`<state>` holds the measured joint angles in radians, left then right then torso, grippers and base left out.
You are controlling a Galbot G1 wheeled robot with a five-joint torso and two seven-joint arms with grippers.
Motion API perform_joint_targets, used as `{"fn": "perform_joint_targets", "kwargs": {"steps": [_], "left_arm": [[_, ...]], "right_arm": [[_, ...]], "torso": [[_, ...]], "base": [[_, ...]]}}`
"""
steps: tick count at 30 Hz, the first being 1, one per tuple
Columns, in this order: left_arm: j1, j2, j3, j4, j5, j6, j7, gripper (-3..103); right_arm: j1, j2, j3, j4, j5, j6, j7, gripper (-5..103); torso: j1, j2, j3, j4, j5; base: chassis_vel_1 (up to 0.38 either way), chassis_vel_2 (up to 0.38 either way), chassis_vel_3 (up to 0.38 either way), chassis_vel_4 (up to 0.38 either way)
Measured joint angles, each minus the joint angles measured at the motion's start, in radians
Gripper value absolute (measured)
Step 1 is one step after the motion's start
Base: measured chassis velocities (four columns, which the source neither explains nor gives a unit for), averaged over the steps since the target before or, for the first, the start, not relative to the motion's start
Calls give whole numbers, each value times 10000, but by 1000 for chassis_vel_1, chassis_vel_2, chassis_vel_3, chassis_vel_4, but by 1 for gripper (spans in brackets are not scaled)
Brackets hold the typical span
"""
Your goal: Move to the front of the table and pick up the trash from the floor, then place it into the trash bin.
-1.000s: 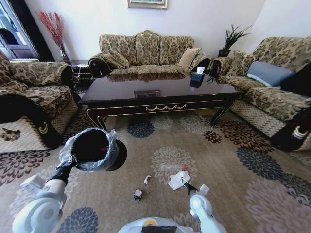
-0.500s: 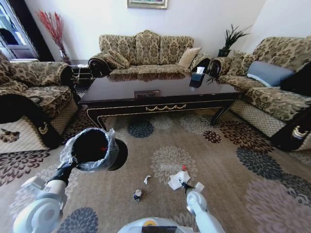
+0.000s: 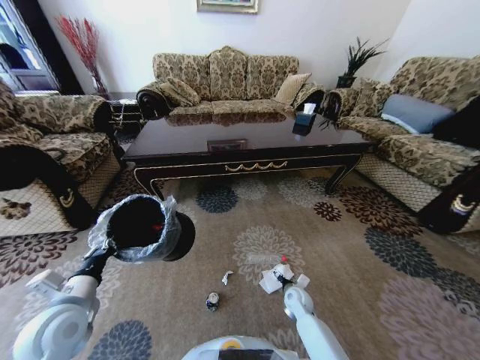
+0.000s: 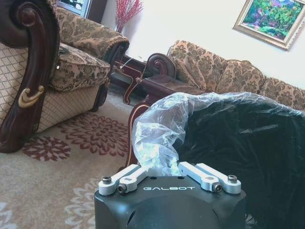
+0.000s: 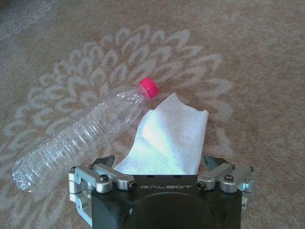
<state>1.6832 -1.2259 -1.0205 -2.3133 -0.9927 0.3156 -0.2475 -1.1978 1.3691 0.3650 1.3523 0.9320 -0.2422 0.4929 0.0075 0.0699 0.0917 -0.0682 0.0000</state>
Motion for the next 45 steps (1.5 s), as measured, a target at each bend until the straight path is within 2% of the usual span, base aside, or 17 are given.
{"fn": "perform_joint_targets", "kwargs": {"steps": [14,16,18,21,24,25,27,29,32,36,38,40,42,45], "left_arm": [[-85,-98,-189,-306,-336,31,-31,3],[-97,-136,-190,-306,-336,32,-58,3],[-99,-154,-184,-306,-333,33,-70,3],[-119,-197,-155,-306,-324,32,-79,3],[-153,-204,-128,-296,-321,33,-79,3],[-183,-209,-99,-272,-313,33,-80,3],[-211,-214,-60,-240,-303,32,-86,3],[-241,-223,5,-197,-275,28,-96,3],[-265,-227,67,-155,-244,23,-99,3],[-369,-264,380,61,-174,-31,-172,3],[-414,-299,595,245,-169,-49,-279,3],[-429,-313,680,312,-150,-50,-282,3],[-461,-351,933,502,-50,-71,-285,3],[-468,-360,1056,595,29,-106,-273,3]], "right_arm": [[451,29,-184,-858,-225,49,-78,101],[520,32,-197,-1064,-277,44,-77,91],[552,35,-200,-1136,-299,42,-74,91],[597,35,-202,-1258,-386,43,-67,75],[604,35,-207,-1301,-464,66,-67,70],[605,36,-216,-1329,-518,104,-74,59],[613,36,-224,-1359,-579,139,-85,59],[630,39,-228,-1392,-639,174,-94,48],[642,45,-229,-1392,-658,181,-105,42],[401,23,-236,-850,-687,304,-154,21],[95,-82,-142,-271,-695,445,-173,10],[-50,-125,-106,-40,-697,505,-184,10],[-573,-290,24,715,-683,652,-233,2],[-831,-374,91,1116,-674,703,-250,1]], "torso": [[0,0,0,-1,1],[0,0,-1,0,0],[0,1,0,0,-3],[0,1,-2,-4,-7],[0,1,-2,-6,-8],[0,1,-2,-7,-8],[0,1,-2,-7,-7],[0,1,-1,-7,-6],[0,1,-1,0,-2],[0,-1,0,11,16],[0,0,0,7,3],[0,0,-1,4,4],[0,0,0,-3,4],[0,0,0,-1,2]], "base": [[0,0,0,0],[0,0,0,0],[0,0,0,0],[0,0,0,0],[0,0,0,0],[0,0,0,0],[0,0,0,0],[0,0,0,0],[0,0,0,0],[0,0,0,0],[0,0,0,0],[0,0,0,0],[0,0,0,0],[0,0,0,0]]}}
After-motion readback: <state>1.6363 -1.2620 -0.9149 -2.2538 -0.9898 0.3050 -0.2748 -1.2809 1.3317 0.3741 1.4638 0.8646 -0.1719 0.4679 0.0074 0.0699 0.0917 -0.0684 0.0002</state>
